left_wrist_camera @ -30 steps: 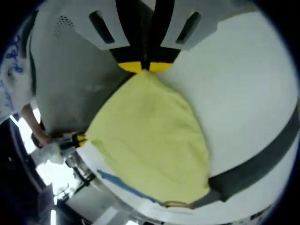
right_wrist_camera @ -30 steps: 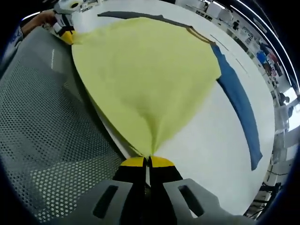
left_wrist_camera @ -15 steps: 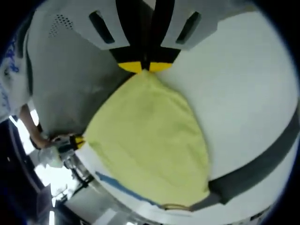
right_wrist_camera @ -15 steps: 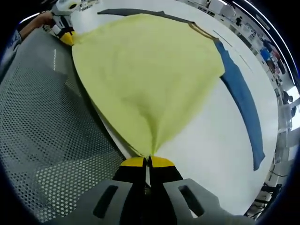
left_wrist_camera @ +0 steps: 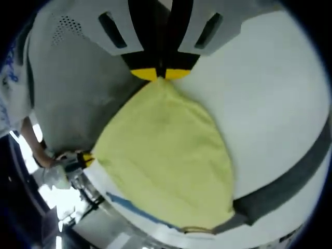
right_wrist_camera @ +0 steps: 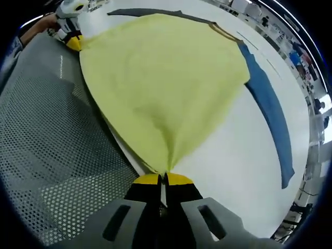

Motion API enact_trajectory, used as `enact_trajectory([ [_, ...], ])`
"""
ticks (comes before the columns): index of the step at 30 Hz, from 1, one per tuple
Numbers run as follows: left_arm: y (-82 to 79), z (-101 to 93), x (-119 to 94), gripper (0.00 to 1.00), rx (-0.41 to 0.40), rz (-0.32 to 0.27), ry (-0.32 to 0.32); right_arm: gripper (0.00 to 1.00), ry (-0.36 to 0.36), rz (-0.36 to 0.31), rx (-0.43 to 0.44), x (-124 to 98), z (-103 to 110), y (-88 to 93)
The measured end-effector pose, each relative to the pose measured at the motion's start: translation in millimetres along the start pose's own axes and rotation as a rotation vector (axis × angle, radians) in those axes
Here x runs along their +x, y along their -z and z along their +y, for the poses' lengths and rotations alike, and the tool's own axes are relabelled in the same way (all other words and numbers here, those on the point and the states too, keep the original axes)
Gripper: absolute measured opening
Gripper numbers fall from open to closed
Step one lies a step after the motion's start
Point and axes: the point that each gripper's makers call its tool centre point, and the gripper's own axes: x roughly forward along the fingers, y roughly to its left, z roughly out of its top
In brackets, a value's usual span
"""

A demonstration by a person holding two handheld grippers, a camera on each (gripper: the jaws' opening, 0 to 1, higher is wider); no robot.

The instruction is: Fold the garment on the visible template until the final outline fits inside the template.

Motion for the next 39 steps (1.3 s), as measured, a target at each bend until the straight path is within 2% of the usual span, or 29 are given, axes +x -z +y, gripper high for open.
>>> enact_trajectory([
  [8, 0.0, -1.2, -2.6, 0.0, 0.022, -0.013, 0.0, 0.04, 0.004, -0.033, 0.031, -0.3, 0.5, -0.7],
  [16, -2.7, -1.8, -6.6, 0.0, 0.038, -0.061, -0.015, 0.08, 0.009, -0.063, 0.065, -0.6, 1.7, -2.2],
  [20, -2.8, -4.1, -10.8, 0.0, 0.055, -0.072, -0.017, 0.17, 0.022, -0.052, 0.069, -1.6, 1.0, -0.3],
  [23, -4.3, -3.2, -15.8, 0.01, 0.068, -0.083, -0.025, 0.19, 0.026, -0.052, 0.059, -4.6, 3.0, -1.2],
  [31, -10.9, -5.0, -27.5, 0.04, 0.098, -0.127, -0.045, 0.26, 0.041, -0.107, 0.066, -18.8, 5.2, -12.4],
  [39, -20.3, -13.8, -46.7, 0.06, 0.095, -0.213, -0.04, 0.3, 0.064, -0.18, 0.091, -30.9, 5.8, -25.9],
])
